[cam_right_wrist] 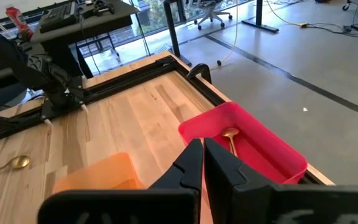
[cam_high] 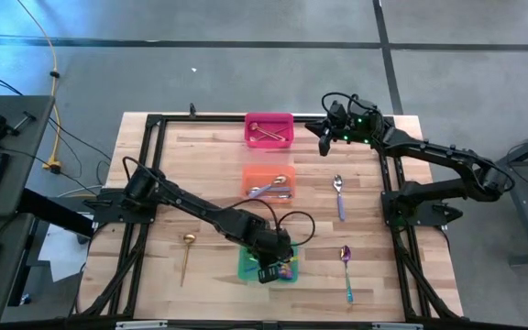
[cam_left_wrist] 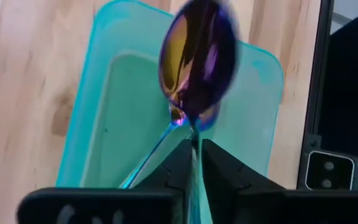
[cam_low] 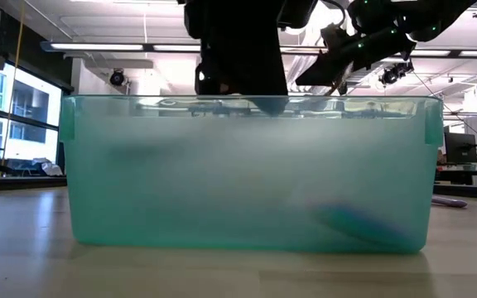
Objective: Sort silverware by color (type)
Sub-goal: Put the blue spoon into the green bin, then put the purple spoon into the orange bin
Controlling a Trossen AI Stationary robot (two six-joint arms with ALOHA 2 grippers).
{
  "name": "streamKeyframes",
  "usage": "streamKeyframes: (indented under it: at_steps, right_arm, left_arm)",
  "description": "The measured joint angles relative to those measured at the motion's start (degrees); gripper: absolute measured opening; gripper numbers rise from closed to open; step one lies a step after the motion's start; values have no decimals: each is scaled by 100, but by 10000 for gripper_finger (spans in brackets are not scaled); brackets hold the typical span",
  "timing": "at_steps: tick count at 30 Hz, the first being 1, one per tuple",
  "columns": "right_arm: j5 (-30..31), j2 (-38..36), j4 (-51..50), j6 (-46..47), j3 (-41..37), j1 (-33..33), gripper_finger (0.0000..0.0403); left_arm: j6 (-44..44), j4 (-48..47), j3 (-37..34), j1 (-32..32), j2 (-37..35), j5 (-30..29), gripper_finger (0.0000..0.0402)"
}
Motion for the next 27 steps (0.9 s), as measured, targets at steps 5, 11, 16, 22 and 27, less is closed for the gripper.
streamKeyframes:
  at_steps: [5,11,16,22,27]
  right_arm:
    - [2,0,0,0,0,0,0]
    - [-3,-2,-140,0,0,0,0]
    - [-44,-2,-761,0,0,0,0]
    - [-48,-2,-1607,37,0,0,0]
    - [-14,-2,-2014,147,0,2,0]
  left_arm:
    - [10,-196,0,15,-76,145,49]
    - [195,-764,-2,36,-363,240,49]
    - [173,-1046,0,200,-861,91,6]
    - [334,-692,-418,533,-1391,-33,1]
    - [339,458,-1923,813,-2254,143,0]
